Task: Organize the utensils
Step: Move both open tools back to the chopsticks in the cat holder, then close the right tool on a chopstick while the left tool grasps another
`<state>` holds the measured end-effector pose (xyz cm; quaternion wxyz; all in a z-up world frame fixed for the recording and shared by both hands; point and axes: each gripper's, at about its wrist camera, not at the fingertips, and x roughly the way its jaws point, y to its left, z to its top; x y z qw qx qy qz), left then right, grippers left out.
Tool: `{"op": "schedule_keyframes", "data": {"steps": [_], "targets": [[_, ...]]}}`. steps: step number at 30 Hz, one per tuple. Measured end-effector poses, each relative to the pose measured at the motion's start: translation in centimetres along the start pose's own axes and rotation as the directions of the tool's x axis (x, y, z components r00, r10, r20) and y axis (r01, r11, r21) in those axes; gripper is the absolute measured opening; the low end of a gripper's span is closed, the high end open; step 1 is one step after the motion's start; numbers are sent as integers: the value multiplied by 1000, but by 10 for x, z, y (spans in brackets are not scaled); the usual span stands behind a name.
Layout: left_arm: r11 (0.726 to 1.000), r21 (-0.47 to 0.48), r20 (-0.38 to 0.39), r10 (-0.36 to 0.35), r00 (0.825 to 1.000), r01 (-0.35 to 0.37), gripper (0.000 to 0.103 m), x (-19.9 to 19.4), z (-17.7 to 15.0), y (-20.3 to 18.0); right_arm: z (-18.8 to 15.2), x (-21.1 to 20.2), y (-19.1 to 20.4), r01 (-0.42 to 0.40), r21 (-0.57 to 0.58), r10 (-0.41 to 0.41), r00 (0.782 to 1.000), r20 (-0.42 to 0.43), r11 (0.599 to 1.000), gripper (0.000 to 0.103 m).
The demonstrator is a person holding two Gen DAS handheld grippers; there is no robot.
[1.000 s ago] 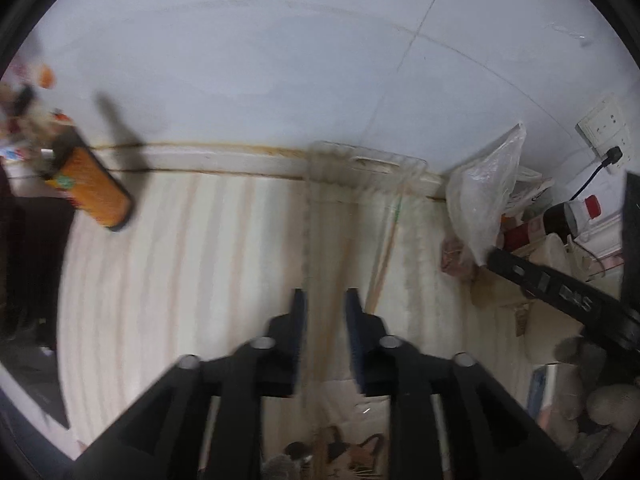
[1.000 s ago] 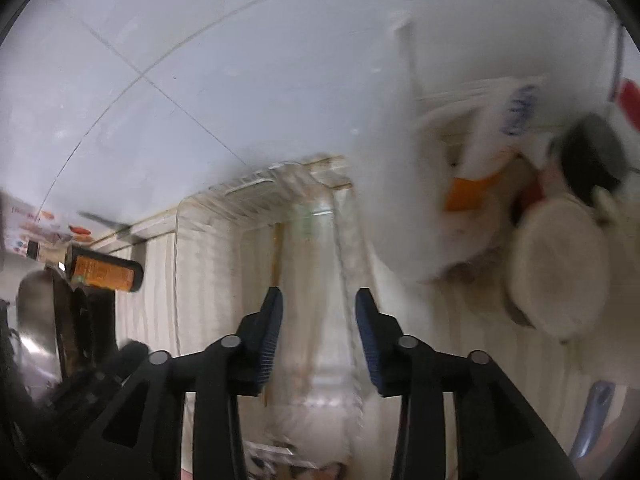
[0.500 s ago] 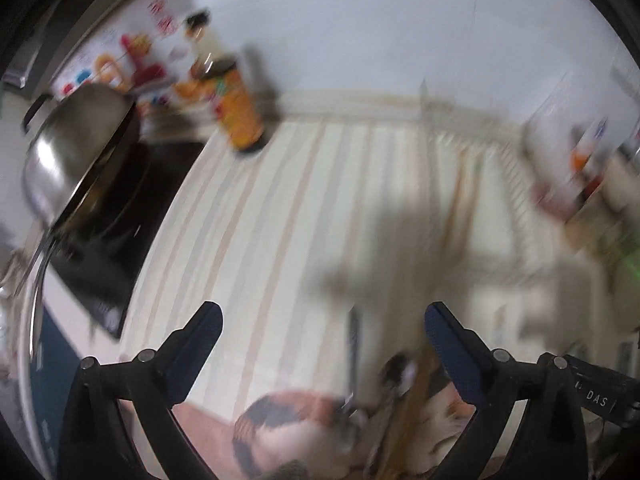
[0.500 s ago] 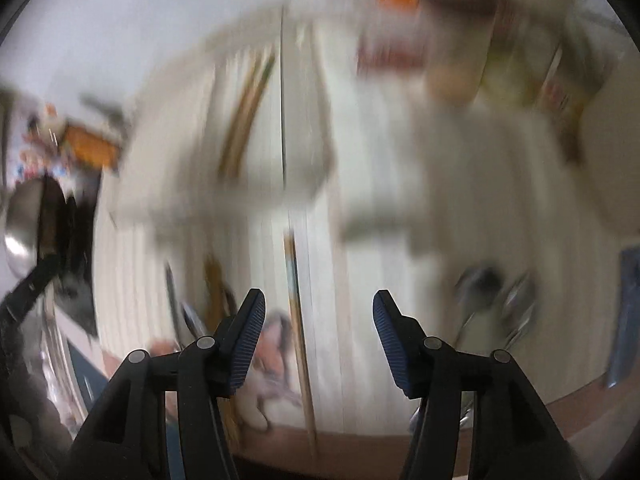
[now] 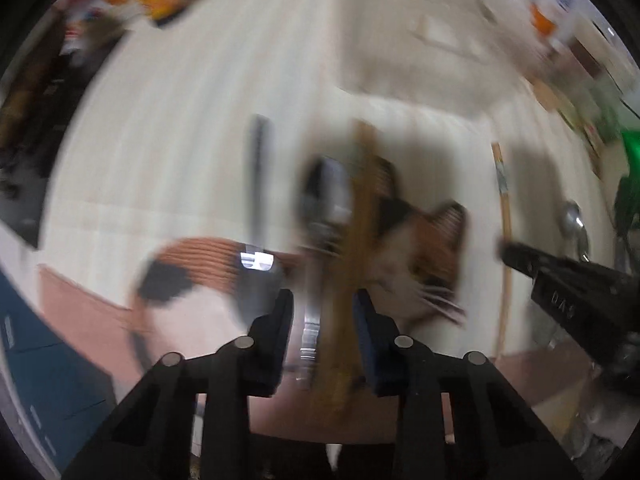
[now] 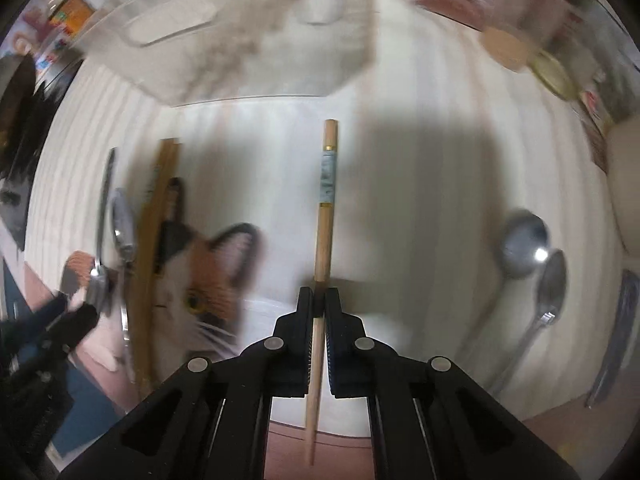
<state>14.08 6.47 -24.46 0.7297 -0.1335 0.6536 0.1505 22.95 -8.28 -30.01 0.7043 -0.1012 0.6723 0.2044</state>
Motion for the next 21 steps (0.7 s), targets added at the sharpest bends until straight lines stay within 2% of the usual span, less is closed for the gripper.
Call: {"op": "schedule_keyframes", "data": {"steps": [4,5,6,8,10,14,17,19,21], "targets": [[996,87,-43,5,999,-1,27,24,4,-24,-8,-4,-35,-10,75,11,1000,-16,997,6],[993,116,-24,33,999,-30,27,24,5,-29,-10,-4,-40,-9,88,11,1000,-18,996,6],[990,136,-22,37,999,-34,25,25,6,-33,-12,-5,-47,-9,103,11,1000,-20,995,6],[989,149,-27,27,999,-22,14,28,8,-39,-16,-6,-57,-19,131,21,1000,-17,991,6],[985,172,-18,28,999,-24,10,29,8,-48,-16,-11,-69,-19,146,21,1000,-15,989,6],[978,207,-20,18,1000,-14,10,30,9,-62,-20,-16,-82,-25,172,28,1000,-14,985,6],[985,166,-29,-41,999,46,8,28,12,-58,-31,-17,-82,-28,191,31,999,-13,981,6],[987,140,-32,-78,996,82,0,24,24,-50,-36,-16,-83,-31,200,35,999,-16,979,6],[984,104,-50,-140,989,144,0,22,28,-40,-33,-13,-88,-36,213,41,999,-18,976,6]]}}
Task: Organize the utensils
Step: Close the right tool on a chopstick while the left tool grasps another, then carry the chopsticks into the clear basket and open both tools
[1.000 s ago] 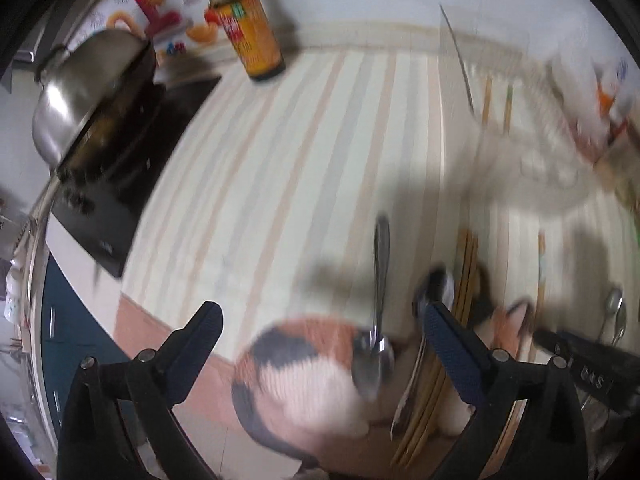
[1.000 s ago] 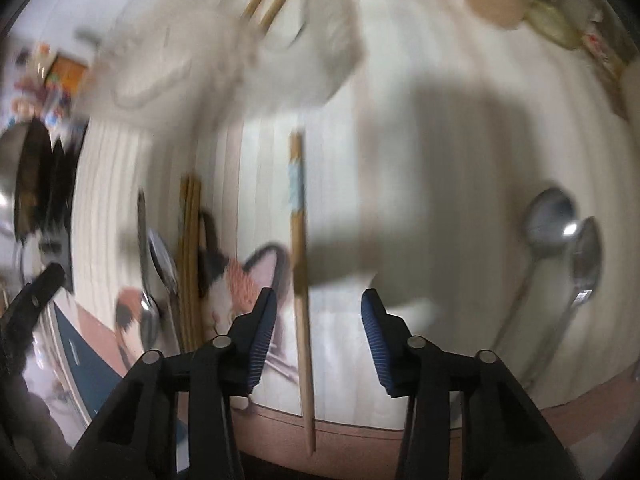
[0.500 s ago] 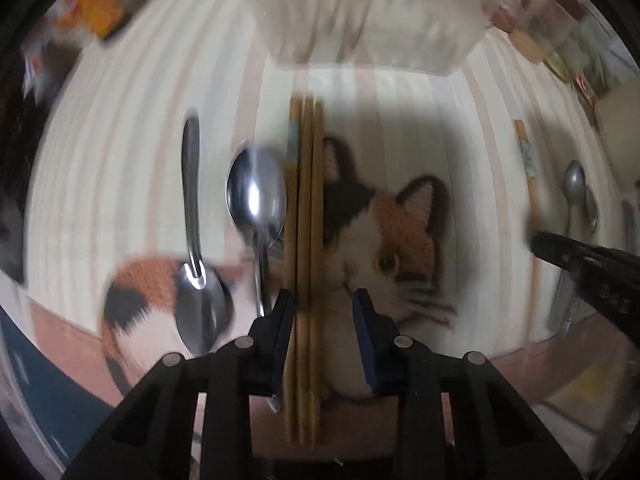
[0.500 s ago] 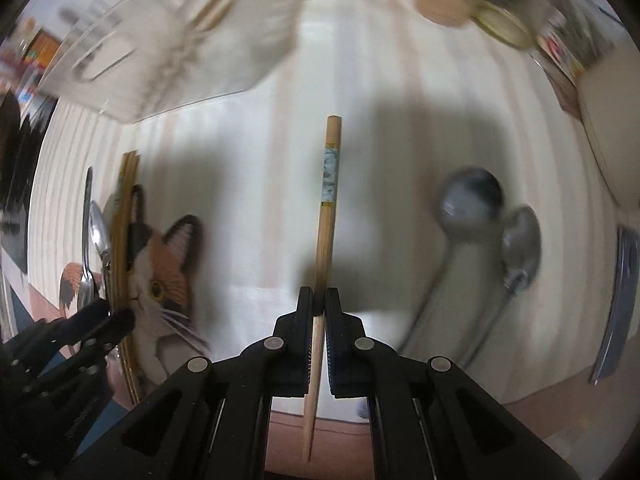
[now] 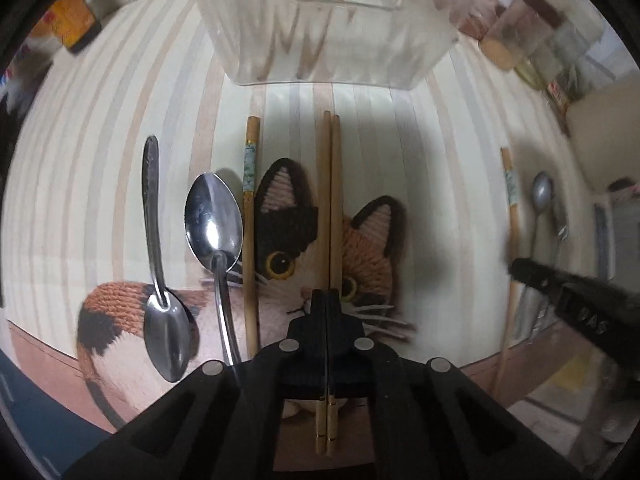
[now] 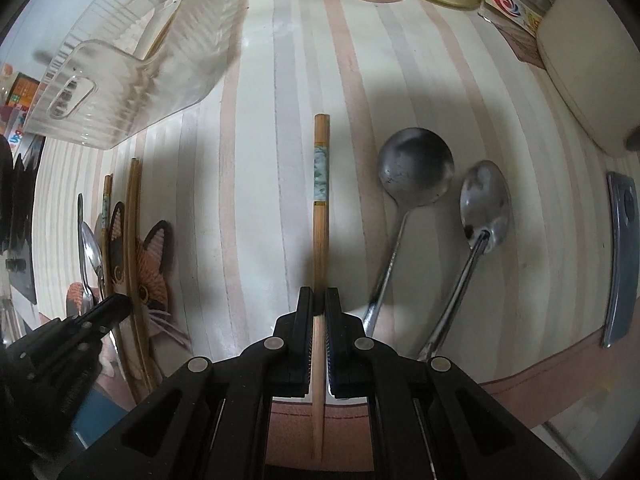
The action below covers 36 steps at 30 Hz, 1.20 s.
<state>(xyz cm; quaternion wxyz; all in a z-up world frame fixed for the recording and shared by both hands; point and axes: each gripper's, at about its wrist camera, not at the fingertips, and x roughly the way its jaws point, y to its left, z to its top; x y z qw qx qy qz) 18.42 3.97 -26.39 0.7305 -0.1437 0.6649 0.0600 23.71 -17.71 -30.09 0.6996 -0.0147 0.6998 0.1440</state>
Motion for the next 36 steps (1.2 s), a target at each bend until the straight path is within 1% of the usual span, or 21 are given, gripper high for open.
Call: {"op": "schedule_keyframes", "data": {"steps": [2,3,5,7,8,9,10,13,14,16,19,24,28,32,34,36], "targets": [[998,-34,-26,-50,998,49,0,5,2,7,0,3,3,-2,7,2,1000,-3,1000,6],[998,-35,-13,-51,999,50,0,4,2,9,0,3,1,-1,8,1,1000,-3,1000,6],[1000,-21,-16,-21,1000,21,2,4,4,12,0,2,-1,0,11,0,1000,-3,1000,6],[999,-28,-21,-22,1000,22,5,3,6,18,-1,1,-2,1,13,-1,1000,-5,1000,6],[1000,-18,-24,-11,1000,11,7,4,6,17,-1,0,-4,1,12,0,1000,-5,1000,6],[1000,-6,-24,-10,1000,10,8,6,0,15,0,5,3,3,11,-3,1000,-7,1000,6],[1000,11,-28,7,1000,-7,8,8,-1,14,0,4,3,7,9,-7,1000,-8,1000,6],[994,80,-22,78,997,-76,9,10,1,-2,2,8,12,30,-14,-30,999,-16,999,6],[992,94,-21,92,996,-89,7,10,1,-5,2,7,14,41,-24,-42,999,-16,999,6],[989,102,-15,106,994,-104,5,10,1,-12,2,7,16,48,-28,-48,999,-16,998,6],[986,106,13,128,992,-128,4,6,-4,-21,-1,3,12,31,-8,-32,999,-16,999,6],[979,109,114,160,980,-173,4,-31,-11,-26,-4,-14,8,-7,10,7,1000,11,1000,6],[979,92,184,162,970,-181,4,-67,-10,-24,-1,-35,8,-33,16,33,998,46,999,6],[983,78,257,143,956,-168,4,-108,-14,-11,7,-66,11,-82,11,81,992,93,997,6],[987,64,292,120,949,-145,4,-129,-12,-7,15,-85,15,-121,4,120,986,116,993,6],[992,52,323,89,942,-112,4,-152,1,-4,27,-107,21,-170,-7,170,975,143,985,6]]}}
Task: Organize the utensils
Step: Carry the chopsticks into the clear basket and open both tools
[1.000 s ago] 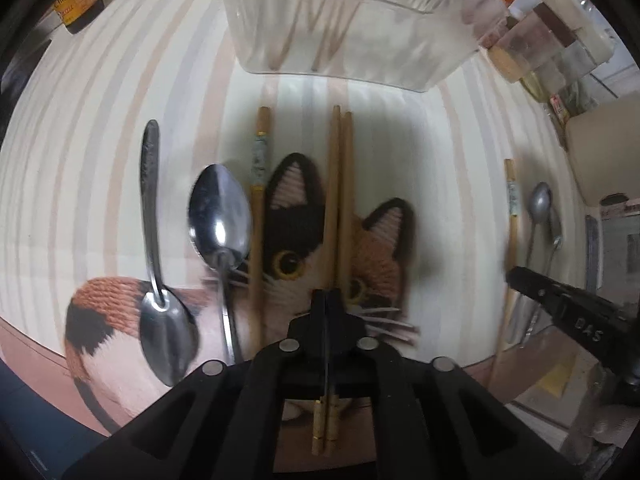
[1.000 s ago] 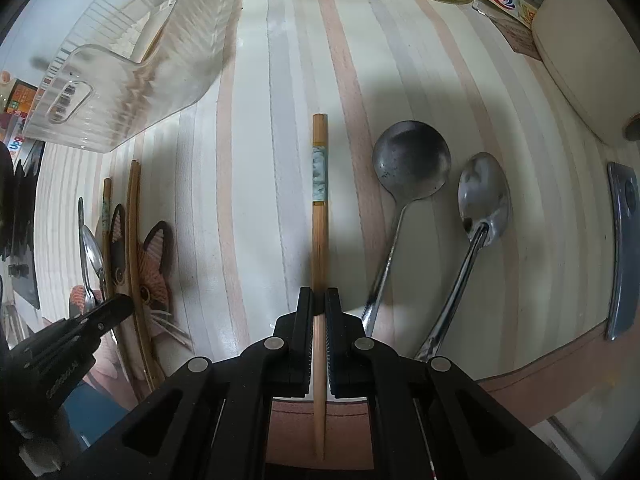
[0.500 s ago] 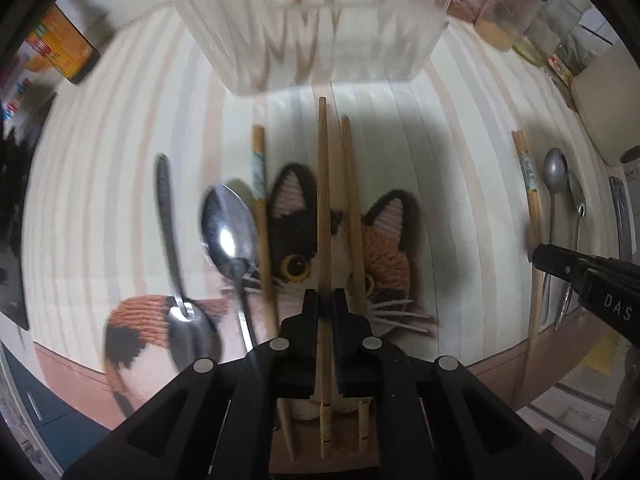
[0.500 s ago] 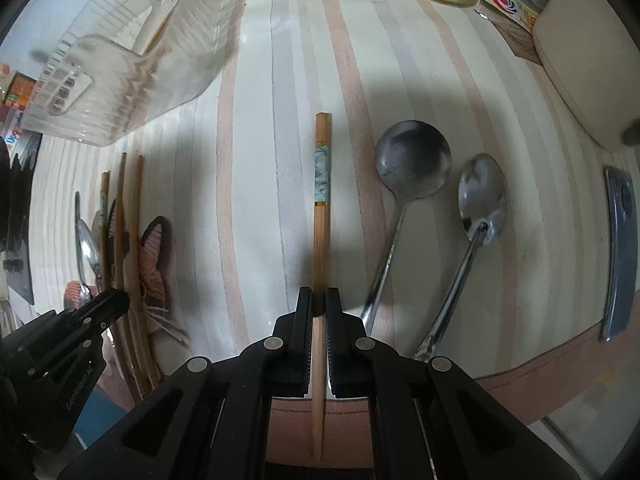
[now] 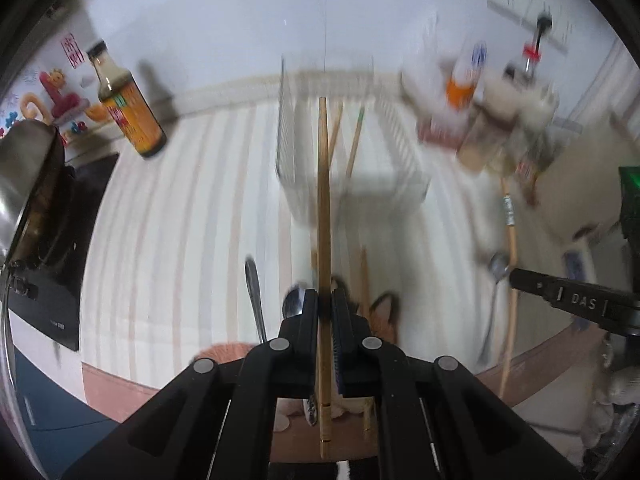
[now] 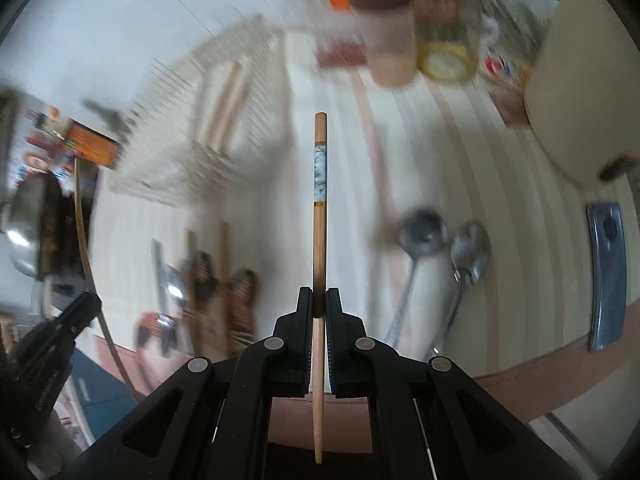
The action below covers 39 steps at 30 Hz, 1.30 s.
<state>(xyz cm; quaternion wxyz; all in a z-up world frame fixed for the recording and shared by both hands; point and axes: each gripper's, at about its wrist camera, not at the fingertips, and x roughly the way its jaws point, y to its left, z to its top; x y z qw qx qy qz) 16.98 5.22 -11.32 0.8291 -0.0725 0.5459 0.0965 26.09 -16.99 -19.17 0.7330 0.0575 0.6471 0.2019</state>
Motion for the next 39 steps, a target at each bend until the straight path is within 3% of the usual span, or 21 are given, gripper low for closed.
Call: {"op": "schedule_keyframes", "data": {"steps": [6,11,15,22,24,27,29,32,34,36,38,39], "targets": [[991,-69,68,-113,991,118,4,-19,70,19,74,-36,40,-124,-37,126,990,56,992,6],[975,-122,25,-182,983,184,4,14,145,28,155,-24,71,-120,-28,122,989,78,992,6],[977,-135,-32,-173,984,167,4,55,184,30,204,2,88,-74,-19,75,995,71,997,6],[982,-139,-135,-149,980,130,6,106,207,34,233,60,105,-23,-44,23,1000,6,999,7],[984,-136,-125,-129,984,112,6,104,205,36,233,69,103,-17,-32,16,1000,-24,999,8],[989,-126,-94,-92,991,80,9,90,200,40,224,64,94,-14,-27,14,1000,-2,1000,19],[991,-121,-68,-57,996,49,15,80,191,45,213,54,87,4,-34,-3,1000,31,999,24],[992,-129,-19,-5,1000,2,33,64,172,55,188,36,77,42,-48,-38,997,74,998,27],[988,-151,17,32,999,-29,65,52,155,62,168,26,70,56,-36,-52,994,98,998,38],[985,-165,58,65,996,-54,81,41,134,68,145,17,59,66,-24,-63,991,122,998,49],[981,-173,86,100,991,-84,85,34,113,72,118,17,52,79,-18,-76,988,133,997,54],[981,-169,87,114,990,-98,99,33,102,74,106,19,51,82,-15,-79,989,125,997,55]]}}
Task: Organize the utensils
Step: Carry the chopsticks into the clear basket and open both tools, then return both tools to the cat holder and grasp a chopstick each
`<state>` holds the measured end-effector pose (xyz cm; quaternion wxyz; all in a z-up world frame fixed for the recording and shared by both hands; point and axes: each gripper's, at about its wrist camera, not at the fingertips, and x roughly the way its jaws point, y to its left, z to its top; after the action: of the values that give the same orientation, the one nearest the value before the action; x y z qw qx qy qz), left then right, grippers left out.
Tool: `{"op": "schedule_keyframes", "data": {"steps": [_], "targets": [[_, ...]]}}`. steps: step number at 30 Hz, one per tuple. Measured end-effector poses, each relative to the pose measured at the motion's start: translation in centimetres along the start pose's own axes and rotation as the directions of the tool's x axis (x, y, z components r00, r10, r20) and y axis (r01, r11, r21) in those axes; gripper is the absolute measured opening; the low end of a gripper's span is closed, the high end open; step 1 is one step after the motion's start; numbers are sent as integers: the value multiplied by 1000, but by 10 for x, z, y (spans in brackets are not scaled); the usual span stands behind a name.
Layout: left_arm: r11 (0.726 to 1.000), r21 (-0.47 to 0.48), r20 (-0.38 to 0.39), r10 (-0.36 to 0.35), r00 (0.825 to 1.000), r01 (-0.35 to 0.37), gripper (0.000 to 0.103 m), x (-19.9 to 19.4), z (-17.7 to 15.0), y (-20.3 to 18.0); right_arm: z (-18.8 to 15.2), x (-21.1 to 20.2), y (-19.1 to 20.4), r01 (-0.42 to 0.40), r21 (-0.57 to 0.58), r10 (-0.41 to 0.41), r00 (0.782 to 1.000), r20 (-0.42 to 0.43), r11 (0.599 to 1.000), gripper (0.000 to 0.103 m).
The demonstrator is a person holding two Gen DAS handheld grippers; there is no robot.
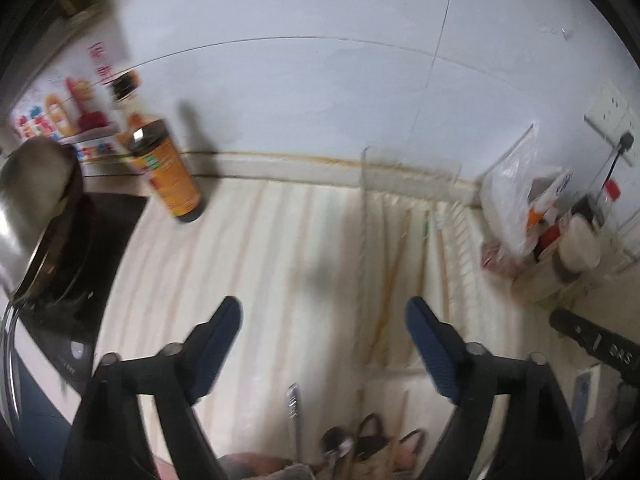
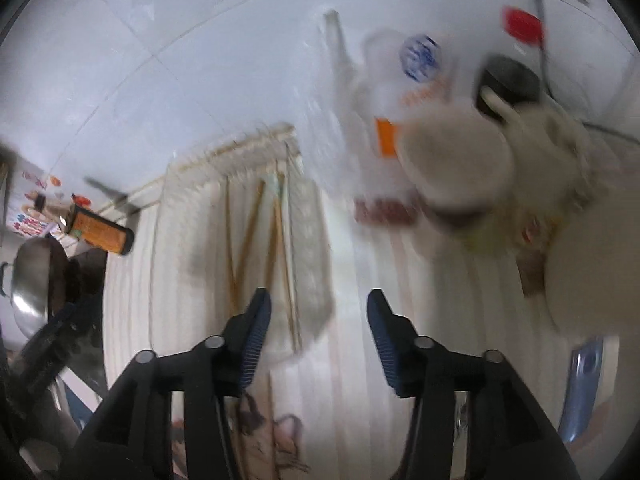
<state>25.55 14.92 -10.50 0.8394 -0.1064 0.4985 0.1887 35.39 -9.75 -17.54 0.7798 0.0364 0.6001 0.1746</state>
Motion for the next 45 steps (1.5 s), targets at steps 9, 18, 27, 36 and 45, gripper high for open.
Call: {"op": "schedule_keyframes", "data": {"steps": [9,18,27,36,45], "targets": [[977,36,-125,215,969,-212,103,31,-98,40,-122,77,24,-33,-9,30,972,-231,999,54],[953,60,-210,303,930,-297,103,44,-149,61,-167,112,78,73,-216,-121,968,-220,974,19],[992,126,-301,14,953,25,61,39,-170,-5,-146,90,0,161,-113,-186,946,-265,980,5],[965,244,-404,6,915,101,5,78,-192,-55,-153,68,-51,178,-6,-173,948,-268,984,5],[952,259,-420,-39,907,161,4,63,-210,-87,-185,49,-74,171,-9,-166,944,-284,985,5]]}}
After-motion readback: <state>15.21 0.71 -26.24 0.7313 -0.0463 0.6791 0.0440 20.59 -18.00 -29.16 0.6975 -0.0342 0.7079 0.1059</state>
